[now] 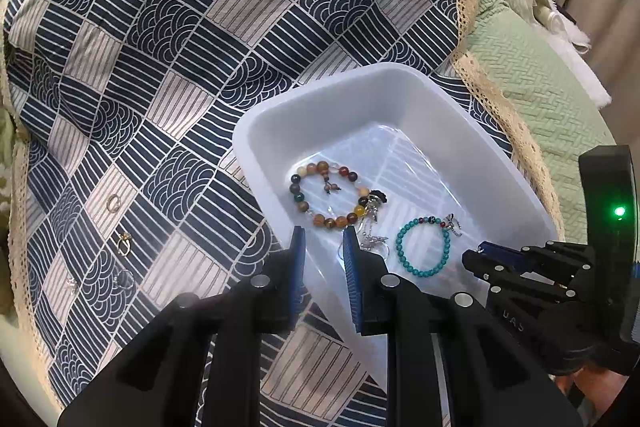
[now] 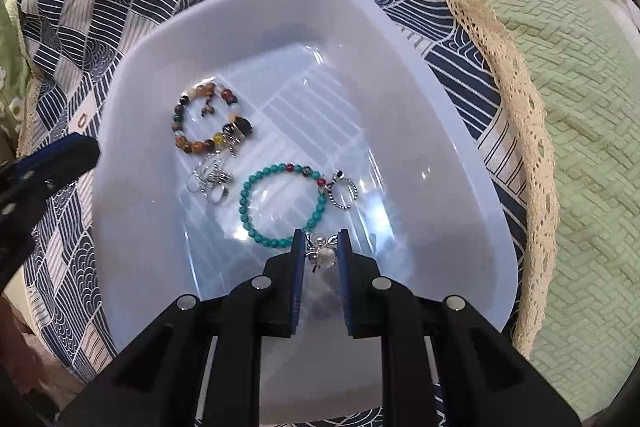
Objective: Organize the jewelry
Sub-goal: 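Withdraw both open grippers from the tray back toward the remaining rings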
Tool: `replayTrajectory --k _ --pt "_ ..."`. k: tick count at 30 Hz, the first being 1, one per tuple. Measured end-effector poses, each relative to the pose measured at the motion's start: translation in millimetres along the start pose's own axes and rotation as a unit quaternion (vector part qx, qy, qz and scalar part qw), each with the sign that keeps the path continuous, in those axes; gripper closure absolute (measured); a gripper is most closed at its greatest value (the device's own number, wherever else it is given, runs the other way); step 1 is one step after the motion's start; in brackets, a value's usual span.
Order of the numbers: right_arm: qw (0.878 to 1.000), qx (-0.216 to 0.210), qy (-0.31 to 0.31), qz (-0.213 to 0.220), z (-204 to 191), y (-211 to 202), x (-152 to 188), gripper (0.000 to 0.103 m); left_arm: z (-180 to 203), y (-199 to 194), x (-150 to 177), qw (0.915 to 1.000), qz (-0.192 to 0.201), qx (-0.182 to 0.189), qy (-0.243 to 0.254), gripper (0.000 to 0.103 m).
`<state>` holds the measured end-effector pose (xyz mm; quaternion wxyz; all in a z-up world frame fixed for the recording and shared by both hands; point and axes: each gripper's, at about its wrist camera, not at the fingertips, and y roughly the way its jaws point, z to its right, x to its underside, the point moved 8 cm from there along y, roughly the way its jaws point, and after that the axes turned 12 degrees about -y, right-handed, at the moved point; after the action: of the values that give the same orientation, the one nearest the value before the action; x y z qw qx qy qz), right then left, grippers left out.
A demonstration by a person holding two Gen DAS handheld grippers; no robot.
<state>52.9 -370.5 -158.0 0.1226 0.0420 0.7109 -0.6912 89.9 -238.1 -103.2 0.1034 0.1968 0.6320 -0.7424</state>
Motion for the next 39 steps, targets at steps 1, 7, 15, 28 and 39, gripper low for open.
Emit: replayTrajectory --k 1,7,15,28,39 --pt "1.000 0.001 0.001 -0.002 0 1 1 0.085 -1 0 0 1.0000 0.000 0.000 -0.001 0.084" --pt "1.000 0.011 0.005 0.007 3 -4 -1 0.059 -9 0 -1 0.9999 0.001 0.001 -0.012 0.080" --pt "0.997 0.016 0.007 0.077 -12 -48 -24 0.054 -60 -35 -12 0.9983 0.040 -0.018 -0.037 0.075" --pt "0.987 0.016 -0.071 0.146 -135 -79 -68 0.016 -274 -30 -9 0.9726 0.024 -0.147 -0.178 0.046" --pt "0.982 0.056 -0.151 0.095 -192 -36 -64 0.015 -305 48 1 0.9665 -0.051 -0.156 -0.197 0.047"
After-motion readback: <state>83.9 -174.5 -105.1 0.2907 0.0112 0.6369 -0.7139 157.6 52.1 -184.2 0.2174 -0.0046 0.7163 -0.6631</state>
